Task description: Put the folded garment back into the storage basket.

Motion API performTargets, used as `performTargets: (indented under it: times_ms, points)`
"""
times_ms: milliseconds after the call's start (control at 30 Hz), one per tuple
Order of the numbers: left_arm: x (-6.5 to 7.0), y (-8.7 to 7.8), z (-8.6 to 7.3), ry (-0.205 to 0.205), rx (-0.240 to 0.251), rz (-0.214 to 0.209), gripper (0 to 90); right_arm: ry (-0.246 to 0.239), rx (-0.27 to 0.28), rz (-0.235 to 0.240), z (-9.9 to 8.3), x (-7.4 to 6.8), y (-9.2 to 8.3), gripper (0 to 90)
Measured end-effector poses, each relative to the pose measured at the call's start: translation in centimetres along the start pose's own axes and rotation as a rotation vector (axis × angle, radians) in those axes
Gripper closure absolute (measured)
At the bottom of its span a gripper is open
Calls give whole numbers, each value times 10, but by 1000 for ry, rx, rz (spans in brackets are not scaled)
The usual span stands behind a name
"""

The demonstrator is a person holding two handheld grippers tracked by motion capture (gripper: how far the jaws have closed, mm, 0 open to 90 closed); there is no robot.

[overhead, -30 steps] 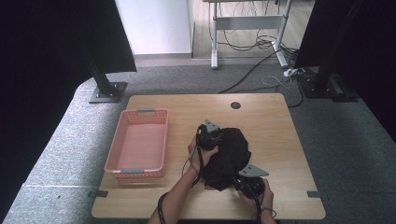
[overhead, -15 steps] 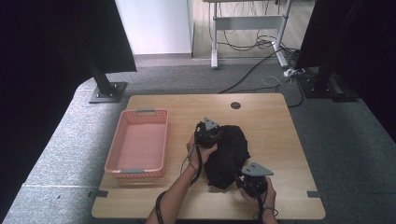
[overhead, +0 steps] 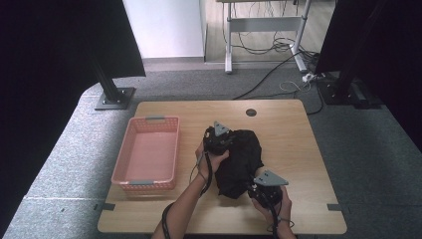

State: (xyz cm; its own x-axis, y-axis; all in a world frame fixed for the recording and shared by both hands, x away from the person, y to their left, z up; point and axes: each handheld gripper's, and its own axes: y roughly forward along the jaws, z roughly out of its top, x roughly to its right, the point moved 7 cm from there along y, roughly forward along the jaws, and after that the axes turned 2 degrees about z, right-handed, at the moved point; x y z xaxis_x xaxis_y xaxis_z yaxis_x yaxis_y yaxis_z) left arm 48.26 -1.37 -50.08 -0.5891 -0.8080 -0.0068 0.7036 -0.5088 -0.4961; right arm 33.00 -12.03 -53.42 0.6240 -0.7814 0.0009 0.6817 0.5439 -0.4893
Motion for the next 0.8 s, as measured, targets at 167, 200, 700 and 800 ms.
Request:
performTargets:
  times_ms: [167, 200, 700, 800]
  points:
    - [-1, -4, 3, -1, 8, 3, 763, -5, 7, -4, 5, -1, -2, 708]
    - [-1, -4, 3, -2, 11, 1, 762, -6, 8, -5, 6, -1, -3, 708]
    - [-7, -16, 11, -1, 32, 10, 762, -14, 27, -11, 20, -4, -7, 708]
    - [-9, -17, 11, -1, 33, 14, 762, -17, 29, -11, 22, -5, -6, 708]
